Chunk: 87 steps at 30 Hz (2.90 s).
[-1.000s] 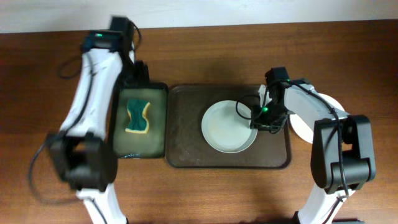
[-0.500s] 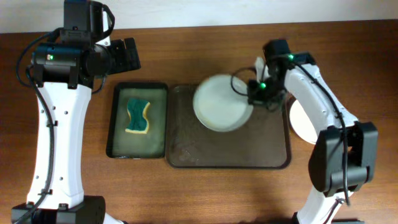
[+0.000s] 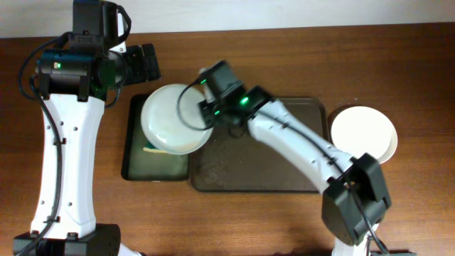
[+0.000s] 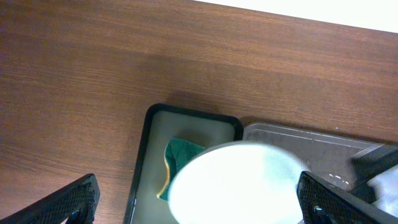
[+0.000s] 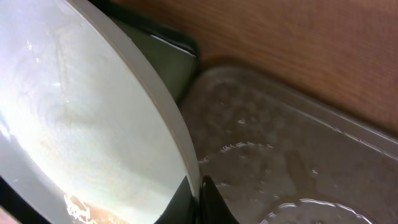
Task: Clean dirty plates on tray and stack at the side
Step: 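Lift the second white plate with the right gripper and carry it right, then lower the plate onto the stack and open the right gripper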
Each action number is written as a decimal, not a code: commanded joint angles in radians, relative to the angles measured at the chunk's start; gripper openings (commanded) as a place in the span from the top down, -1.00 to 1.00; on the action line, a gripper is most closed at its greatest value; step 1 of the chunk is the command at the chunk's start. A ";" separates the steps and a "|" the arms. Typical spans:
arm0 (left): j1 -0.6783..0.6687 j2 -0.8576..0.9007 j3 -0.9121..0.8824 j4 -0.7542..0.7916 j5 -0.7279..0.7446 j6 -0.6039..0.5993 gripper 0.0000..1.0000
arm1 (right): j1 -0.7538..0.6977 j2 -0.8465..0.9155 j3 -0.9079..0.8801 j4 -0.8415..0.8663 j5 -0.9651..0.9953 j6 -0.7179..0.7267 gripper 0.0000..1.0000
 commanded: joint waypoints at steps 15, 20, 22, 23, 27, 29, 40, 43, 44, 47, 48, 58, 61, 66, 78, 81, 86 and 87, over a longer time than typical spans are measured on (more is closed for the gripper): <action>0.000 0.005 -0.003 0.002 0.000 -0.009 -0.99 | 0.372 0.011 0.010 0.365 0.984 -0.495 0.92; 0.000 0.005 -0.003 0.002 0.000 -0.009 -0.99 | 0.415 0.011 0.010 0.389 1.004 -0.539 0.92; 0.000 0.005 -0.003 0.002 0.000 -0.009 -0.99 | 0.418 0.011 0.010 0.389 1.004 -0.539 0.92; 0.000 0.005 -0.003 0.002 0.000 -0.009 -0.99 | 0.418 0.011 0.010 0.389 1.004 -0.539 0.92; 0.000 0.005 -0.003 0.002 0.000 -0.009 -0.99 | 0.410 0.011 0.010 0.373 0.975 -0.535 0.92; 0.000 0.005 -0.003 0.002 0.000 -0.009 -0.99 | 0.401 0.011 0.010 0.301 0.873 -0.452 0.92; 0.000 0.005 -0.003 0.002 0.000 -0.009 -0.99 | 0.012 -0.046 0.010 -0.052 -0.280 -0.021 0.92; 0.000 0.005 -0.003 0.002 0.000 -0.009 -0.99 | -0.147 -0.060 0.010 -0.133 -0.395 -0.021 0.92; 0.000 0.005 -0.003 0.002 0.000 -0.009 -0.99 | -0.208 -0.060 0.010 -0.169 -0.410 -0.021 0.92; 0.000 0.005 -0.003 0.002 0.000 -0.009 -0.99 | -0.399 -0.060 0.010 -0.295 -0.428 -0.033 0.92; 0.000 0.005 -0.003 0.002 0.000 -0.009 -0.99 | -0.463 -0.060 0.010 -0.344 -0.431 -0.059 0.92; 0.000 0.005 -0.003 0.002 0.000 -0.009 -0.99 | -1.210 -0.056 -0.004 -0.653 -0.241 -0.220 0.91; 0.000 0.005 -0.003 0.002 0.000 -0.009 -0.99 | -1.352 -0.056 -0.048 -0.614 -0.212 -0.179 0.92; 0.000 0.005 -0.003 0.002 0.000 -0.009 -0.99 | -1.468 -0.056 -0.173 -0.509 -0.234 -0.146 0.92; 0.000 0.005 -0.003 0.002 0.000 -0.009 -0.99 | -1.386 -0.056 -0.291 -0.388 -0.264 -0.150 0.76; 0.000 0.005 -0.003 0.002 0.000 -0.009 -0.99 | -1.351 -0.056 -0.291 -0.377 -0.265 -0.157 0.73; 0.000 0.005 -0.003 0.002 0.000 -0.009 -0.99 | -1.308 -0.056 -0.285 -0.381 -0.267 -0.158 0.12; 0.000 0.005 -0.003 0.002 0.000 -0.009 -0.99 | -1.297 -0.056 -0.274 -0.396 -0.277 -0.161 0.09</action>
